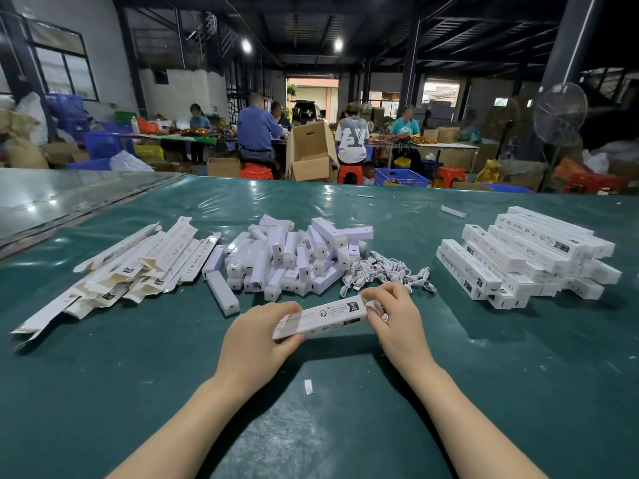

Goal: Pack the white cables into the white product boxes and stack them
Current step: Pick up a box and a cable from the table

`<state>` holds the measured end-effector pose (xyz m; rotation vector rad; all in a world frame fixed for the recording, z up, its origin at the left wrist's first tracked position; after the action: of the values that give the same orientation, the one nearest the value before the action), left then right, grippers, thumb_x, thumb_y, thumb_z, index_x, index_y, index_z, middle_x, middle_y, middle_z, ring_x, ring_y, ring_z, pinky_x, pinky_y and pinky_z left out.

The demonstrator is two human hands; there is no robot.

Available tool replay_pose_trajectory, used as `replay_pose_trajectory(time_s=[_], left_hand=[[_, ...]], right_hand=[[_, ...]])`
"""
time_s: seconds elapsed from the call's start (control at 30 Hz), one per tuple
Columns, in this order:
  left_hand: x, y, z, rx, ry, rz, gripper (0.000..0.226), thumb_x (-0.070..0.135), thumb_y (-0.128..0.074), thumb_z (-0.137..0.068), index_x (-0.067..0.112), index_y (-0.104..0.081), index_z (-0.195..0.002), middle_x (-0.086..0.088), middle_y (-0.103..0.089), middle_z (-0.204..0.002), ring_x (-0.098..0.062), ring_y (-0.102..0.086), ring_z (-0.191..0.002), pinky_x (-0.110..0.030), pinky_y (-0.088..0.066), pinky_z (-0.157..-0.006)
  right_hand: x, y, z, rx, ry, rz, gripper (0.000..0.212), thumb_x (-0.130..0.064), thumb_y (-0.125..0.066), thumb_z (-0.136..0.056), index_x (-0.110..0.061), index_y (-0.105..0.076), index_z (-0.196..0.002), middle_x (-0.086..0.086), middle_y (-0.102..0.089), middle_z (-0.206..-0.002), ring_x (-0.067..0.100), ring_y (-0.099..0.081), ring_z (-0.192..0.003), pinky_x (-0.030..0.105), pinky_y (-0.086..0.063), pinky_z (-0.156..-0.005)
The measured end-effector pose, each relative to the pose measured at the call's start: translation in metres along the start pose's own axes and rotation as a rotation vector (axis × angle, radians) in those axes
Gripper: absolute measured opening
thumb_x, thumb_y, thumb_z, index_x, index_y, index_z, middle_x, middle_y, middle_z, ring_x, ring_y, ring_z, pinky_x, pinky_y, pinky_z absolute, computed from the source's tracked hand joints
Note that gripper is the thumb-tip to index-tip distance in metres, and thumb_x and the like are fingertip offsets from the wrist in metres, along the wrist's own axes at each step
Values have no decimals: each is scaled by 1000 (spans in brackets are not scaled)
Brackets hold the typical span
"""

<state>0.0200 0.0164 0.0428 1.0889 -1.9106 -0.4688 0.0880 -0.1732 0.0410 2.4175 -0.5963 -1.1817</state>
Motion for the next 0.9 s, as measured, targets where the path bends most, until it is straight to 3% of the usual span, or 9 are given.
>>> replay_pose_trajectory(time_s=[0.1,0.2,0.3,0.43,0.53,0.63,0.77,0.9], left_hand=[[-4,0,-1,-19,27,23,32,23,-77,-73,23,-68,-104,13,-68,-100,-12,-61,-94,-26,-44,-82],[-7,-1,0,-28,48,39,33,24,-76,-73,23,-68,-105,15,-67,-103,-9,-60,-97,-22,-41,-84],[-8,-2,0,-29,56,56,32,23,-77,-72,24,-69,-103,16,-67,-102,-8,-60,-97,-22,-41,-83],[-10,0,0,0,70,60,33,21,-77,-71,24,-69,-103,15,-68,-101,-9,-59,-95,-19,-37,-80],[-8,1,0,10,51,61,32,20,-78,-70,22,-70,-101,15,-69,-99,-9,-60,-92,-14,-33,-74],[-3,2,-1,14,8,50,31,19,-80,-69,21,-71,-99,14,-69,-96,-7,-59,-88,-5,-31,-72],[-3,4,-1,22,8,61,33,19,-81,-68,22,-71,-100,16,-68,-98,0,-53,-87,-12,-34,-77],[-4,3,-1,19,31,83,35,17,-82,-67,21,-72,-101,12,-69,-97,-5,-58,-88,-19,-39,-80]], right_hand=[[-2,0,1,42,-11,-54,26,9,-57,-79,-11,-67,-92,0,-48,-87,3,-47,-71,4,-35,-68],[11,-4,2,61,-170,-278,36,11,-54,-79,-23,-62,-82,-1,-53,-77,7,-48,-64,12,-40,-65],[25,-11,2,-16,-351,-621,35,15,-54,-78,-18,-64,-81,1,-58,-67,8,-53,-57,14,-43,-59],[28,-20,2,-112,-449,-930,26,14,-52,-81,-9,-65,-82,-3,-69,-66,4,-62,-59,14,-48,-56],[31,-23,2,-92,-459,-865,23,8,-57,-82,-12,-67,-79,-6,-69,-68,8,-61,-66,18,-48,-64],[34,-21,2,-52,-461,-858,24,7,-60,-81,-16,-66,-76,-7,-68,-67,8,-59,-65,18,-49,-60],[34,-20,2,-28,-464,-886,20,8,-60,-81,-11,-63,-76,0,-64,-67,3,-54,-50,12,-42,-46],[38,-19,3,-4,-493,-868,17,5,-61,-82,-9,-61,-73,-2,-65,-62,12,-52,-58,15,-43,-53]])
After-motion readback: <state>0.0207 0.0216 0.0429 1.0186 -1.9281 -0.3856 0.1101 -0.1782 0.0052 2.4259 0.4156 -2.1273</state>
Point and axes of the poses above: each hand's wrist, its own z-axis away from the middle knuckle, its own y-axis out of the back of the hand, x = y × z, the point moved 8 cm from there along -z, towards the middle knuckle
